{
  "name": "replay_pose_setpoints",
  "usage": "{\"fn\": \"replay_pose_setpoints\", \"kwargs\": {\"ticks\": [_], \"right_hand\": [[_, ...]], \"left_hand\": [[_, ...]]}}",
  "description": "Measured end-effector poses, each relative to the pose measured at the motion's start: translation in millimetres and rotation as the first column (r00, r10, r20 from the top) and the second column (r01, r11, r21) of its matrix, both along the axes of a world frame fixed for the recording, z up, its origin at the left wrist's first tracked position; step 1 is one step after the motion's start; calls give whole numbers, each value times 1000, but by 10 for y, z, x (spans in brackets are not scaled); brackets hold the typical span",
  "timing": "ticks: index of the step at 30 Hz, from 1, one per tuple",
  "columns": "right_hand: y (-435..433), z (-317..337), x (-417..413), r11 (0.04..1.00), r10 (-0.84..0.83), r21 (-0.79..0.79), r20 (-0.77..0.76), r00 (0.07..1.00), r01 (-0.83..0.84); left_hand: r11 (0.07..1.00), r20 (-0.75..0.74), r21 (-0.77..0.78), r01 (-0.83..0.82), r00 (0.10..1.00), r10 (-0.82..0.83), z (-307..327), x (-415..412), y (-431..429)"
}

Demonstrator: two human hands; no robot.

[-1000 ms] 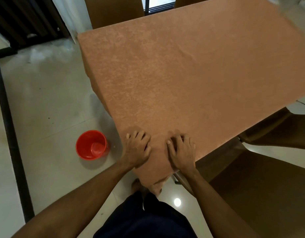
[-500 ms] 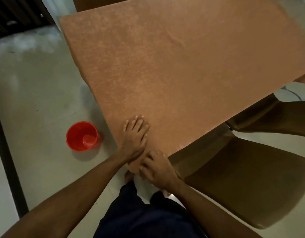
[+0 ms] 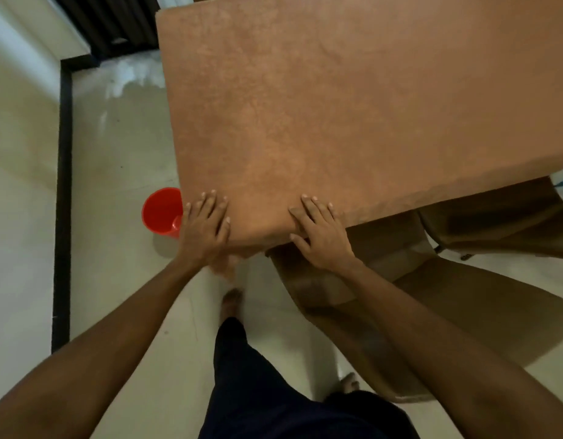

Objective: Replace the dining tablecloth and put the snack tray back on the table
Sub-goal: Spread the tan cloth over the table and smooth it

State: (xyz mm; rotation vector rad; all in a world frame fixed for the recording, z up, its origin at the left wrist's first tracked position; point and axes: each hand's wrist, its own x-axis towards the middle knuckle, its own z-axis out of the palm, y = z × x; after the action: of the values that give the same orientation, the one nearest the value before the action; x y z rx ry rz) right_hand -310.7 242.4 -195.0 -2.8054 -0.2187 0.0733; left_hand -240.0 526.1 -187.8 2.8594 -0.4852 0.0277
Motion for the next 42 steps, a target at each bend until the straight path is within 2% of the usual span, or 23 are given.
{"fn": "replay_pose_setpoints", "kwargs": {"ticks": [4,7,10,14,17,20,23,27,32,36,40,42], "right_hand": [[-462,17,-311,998,48,-45,-48,998,-50],[-855,193,-442,1000,-26,-1,-113,993,26],[-1254,398,-442,999,-45,6,-120,992,46],[-1651,569,-273,999,-33,-30,-148,988,29],[-1830,605,-93,999,10,-47,-156,988,-17],[-2012,546,126,996,51,-62,-173,984,-62],[-2441,378,334,994,75,-68,-216,974,-91],[-3411,265,331,997,-57,-73,-244,968,40],[-4765,378,192,931,-357,-166,-224,907,325],[-5192,456,443,965,-217,-196,-230,949,173],[-5353,369,815,987,-72,-156,-249,966,34],[-5723,277,907,992,-41,-129,-236,971,11]], "left_hand": [[996,5,-42,-82,997,82,53,-359,-347],[1000,-32,-2,-31,999,31,203,-607,-732],[1000,-24,-25,-5,1000,4,362,-705,-1178],[993,-48,-97,-68,997,64,484,-624,-1802],[994,-16,-101,-49,999,47,481,-465,-2258],[994,-10,-90,-64,998,63,369,-267,-2737],[992,-70,-95,-81,995,74,177,-62,-3237],[987,-154,-124,-102,985,83,46,10,-3785],[991,-187,-119,-65,981,42,63,47,-4510],[996,-218,-92,-6,976,-14,66,143,-5190],[998,-221,-55,-42,975,29,29,257,-5893],[997,-222,-33,-63,974,54,15,318,-6310]]}}
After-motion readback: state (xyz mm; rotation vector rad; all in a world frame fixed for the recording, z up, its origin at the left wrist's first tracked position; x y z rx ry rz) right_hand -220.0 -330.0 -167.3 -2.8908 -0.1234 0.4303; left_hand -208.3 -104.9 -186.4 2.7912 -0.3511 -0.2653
